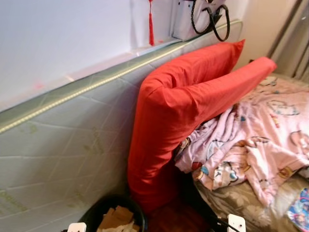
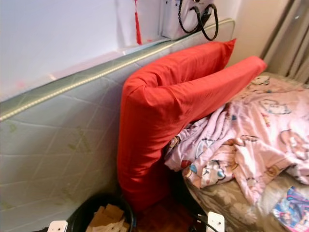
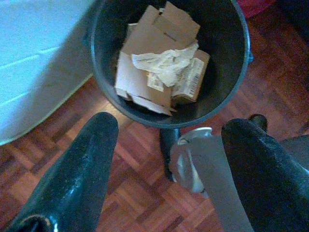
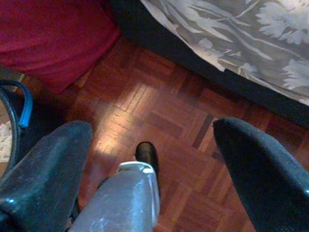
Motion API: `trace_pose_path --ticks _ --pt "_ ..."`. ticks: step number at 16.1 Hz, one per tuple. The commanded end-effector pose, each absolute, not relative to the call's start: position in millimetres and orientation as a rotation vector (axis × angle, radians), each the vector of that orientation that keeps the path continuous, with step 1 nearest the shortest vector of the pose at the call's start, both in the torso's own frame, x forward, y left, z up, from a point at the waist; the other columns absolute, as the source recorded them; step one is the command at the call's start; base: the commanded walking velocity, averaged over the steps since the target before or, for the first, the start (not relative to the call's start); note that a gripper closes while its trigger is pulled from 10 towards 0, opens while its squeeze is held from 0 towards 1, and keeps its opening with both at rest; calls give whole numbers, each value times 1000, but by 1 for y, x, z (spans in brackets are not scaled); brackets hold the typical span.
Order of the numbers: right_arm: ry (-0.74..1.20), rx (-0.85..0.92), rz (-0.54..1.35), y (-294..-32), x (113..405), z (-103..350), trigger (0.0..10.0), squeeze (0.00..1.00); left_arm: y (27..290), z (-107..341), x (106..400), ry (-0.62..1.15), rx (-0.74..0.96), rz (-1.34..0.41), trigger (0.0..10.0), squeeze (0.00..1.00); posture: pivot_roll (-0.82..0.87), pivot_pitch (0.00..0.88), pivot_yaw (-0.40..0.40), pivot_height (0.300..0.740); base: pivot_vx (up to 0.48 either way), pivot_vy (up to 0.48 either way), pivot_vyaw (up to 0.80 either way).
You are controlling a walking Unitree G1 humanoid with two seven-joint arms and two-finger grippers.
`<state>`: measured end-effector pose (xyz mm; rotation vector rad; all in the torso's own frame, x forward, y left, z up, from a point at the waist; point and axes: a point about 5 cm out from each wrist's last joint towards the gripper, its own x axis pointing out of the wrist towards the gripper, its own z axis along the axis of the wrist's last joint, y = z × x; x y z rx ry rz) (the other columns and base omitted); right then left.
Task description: Clean up the room
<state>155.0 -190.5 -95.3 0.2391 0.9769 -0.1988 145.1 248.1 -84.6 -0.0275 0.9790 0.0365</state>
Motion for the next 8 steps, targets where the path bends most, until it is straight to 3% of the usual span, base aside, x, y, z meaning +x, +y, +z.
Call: trace_pose_path --ticks 1,6,8 --pt "968 247 -226 -196 154 -95 10000 0 245 -85 146 985 -17 20 10000 0 -7 0 -4 740 0 -480 0" --pt "997 217 -202 -196 153 -96 10000 0 245 -85 145 983 -13 22 10000 0 -7 0 -2 740 0 -467 -686" --pt "985 229 -219 -196 153 -96 10000 0 245 -86 145 984 -14 21 10000 0 -8 0 -2 740 0 -444 0"
